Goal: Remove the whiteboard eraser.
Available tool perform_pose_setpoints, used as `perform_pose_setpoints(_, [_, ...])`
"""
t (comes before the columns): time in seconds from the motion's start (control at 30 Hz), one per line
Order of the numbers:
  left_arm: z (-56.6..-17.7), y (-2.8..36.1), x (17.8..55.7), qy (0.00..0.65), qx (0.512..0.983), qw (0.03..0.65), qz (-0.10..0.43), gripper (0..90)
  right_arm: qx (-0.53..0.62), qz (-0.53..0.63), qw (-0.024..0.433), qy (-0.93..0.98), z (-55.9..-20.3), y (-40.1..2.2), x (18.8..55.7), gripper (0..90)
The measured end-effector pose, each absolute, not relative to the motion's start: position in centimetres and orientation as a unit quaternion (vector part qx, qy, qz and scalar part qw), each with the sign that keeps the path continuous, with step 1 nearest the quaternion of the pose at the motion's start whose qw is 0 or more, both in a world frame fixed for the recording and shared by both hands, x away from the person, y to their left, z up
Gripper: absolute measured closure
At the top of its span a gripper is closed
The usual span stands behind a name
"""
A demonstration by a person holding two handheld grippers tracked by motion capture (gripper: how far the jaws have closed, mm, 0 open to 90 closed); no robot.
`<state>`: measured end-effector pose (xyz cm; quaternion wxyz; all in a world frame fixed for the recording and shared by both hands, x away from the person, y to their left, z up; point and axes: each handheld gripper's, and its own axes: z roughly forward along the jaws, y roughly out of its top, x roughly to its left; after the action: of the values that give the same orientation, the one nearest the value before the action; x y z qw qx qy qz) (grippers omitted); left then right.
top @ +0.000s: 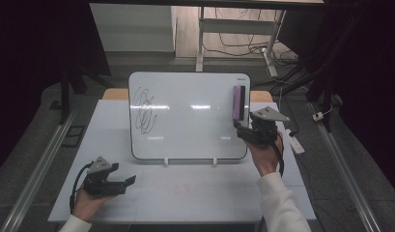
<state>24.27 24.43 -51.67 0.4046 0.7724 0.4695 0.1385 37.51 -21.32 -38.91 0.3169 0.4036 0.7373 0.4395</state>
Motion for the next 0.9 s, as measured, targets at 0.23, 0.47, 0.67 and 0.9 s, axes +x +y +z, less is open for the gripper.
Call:
perform_pose_setpoints(0.23, [-51.8,24.3,24.3,0.47,0.774,0.402,0.136,14.9,0.425,0.435,0.317,0.727,-38.8,-20.1,39.0,39.7])
perform_pose_setpoints(0.47, [-51.9,24.4,24.2,0.47,0.775,0.401,0.136,14.9,0.44,0.433,0.325,0.716,-39.0,-19.7,39.2,54.4])
perform_pose_setpoints(0.67, [-52.0,24.4,24.2,0.473,0.773,0.401,0.132,15.0,0.464,0.444,0.318,0.698,-39.1,-19.5,39.2,59.8])
perform_pose_setpoints(0.9, [-52.2,24.5,24.2,0.473,0.776,0.395,0.135,15.1,0.478,0.45,0.317,0.684,-39.1,-19.5,38.9,63.4])
